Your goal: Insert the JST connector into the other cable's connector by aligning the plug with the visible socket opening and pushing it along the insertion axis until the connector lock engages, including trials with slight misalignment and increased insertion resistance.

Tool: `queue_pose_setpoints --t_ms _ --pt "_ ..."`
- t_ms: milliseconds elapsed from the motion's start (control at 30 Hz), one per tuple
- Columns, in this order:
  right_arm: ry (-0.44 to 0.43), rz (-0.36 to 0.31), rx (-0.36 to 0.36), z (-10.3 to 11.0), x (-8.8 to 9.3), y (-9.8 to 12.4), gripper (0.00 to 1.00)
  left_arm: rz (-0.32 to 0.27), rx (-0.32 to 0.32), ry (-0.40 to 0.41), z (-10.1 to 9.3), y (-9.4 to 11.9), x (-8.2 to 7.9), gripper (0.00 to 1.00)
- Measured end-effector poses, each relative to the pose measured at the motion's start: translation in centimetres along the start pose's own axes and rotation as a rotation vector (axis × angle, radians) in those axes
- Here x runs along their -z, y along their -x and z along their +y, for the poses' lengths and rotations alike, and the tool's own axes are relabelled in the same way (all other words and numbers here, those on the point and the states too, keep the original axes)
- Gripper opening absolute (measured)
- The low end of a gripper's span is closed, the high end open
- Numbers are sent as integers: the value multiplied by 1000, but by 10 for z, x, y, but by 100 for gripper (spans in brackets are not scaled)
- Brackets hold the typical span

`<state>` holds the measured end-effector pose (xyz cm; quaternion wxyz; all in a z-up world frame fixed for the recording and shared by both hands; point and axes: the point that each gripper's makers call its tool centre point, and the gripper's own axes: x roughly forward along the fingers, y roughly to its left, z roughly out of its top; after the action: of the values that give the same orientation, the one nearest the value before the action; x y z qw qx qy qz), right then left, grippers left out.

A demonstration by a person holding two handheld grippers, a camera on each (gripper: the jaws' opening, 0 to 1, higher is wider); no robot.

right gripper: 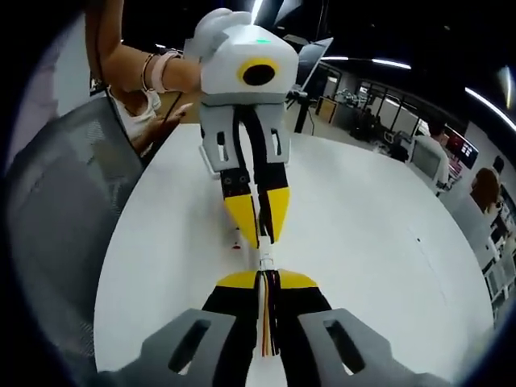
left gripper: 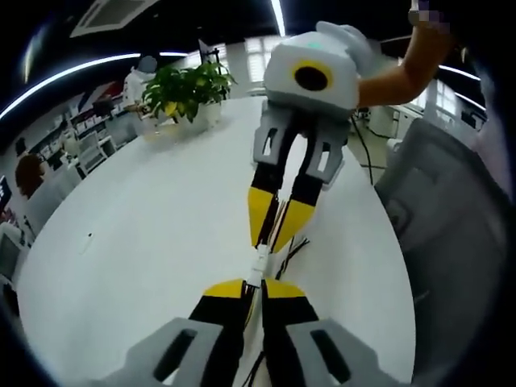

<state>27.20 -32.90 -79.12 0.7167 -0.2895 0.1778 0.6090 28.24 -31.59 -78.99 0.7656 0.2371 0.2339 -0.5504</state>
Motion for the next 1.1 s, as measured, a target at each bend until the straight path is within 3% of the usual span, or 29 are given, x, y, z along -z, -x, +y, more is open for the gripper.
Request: queue_pose_setpoints --t_ms 400,600,1100 --pt "30 -38 -18 3 -11 2 2 -34 31 -64 -12 5 -9 0" --pt "33 -46 -21 6 -12 6 2 -51 44 -45 -13 6 -12 0" --pt "26 -58 -37 5 -8 -2 3 18 44 -89 -12 1 -6 0"
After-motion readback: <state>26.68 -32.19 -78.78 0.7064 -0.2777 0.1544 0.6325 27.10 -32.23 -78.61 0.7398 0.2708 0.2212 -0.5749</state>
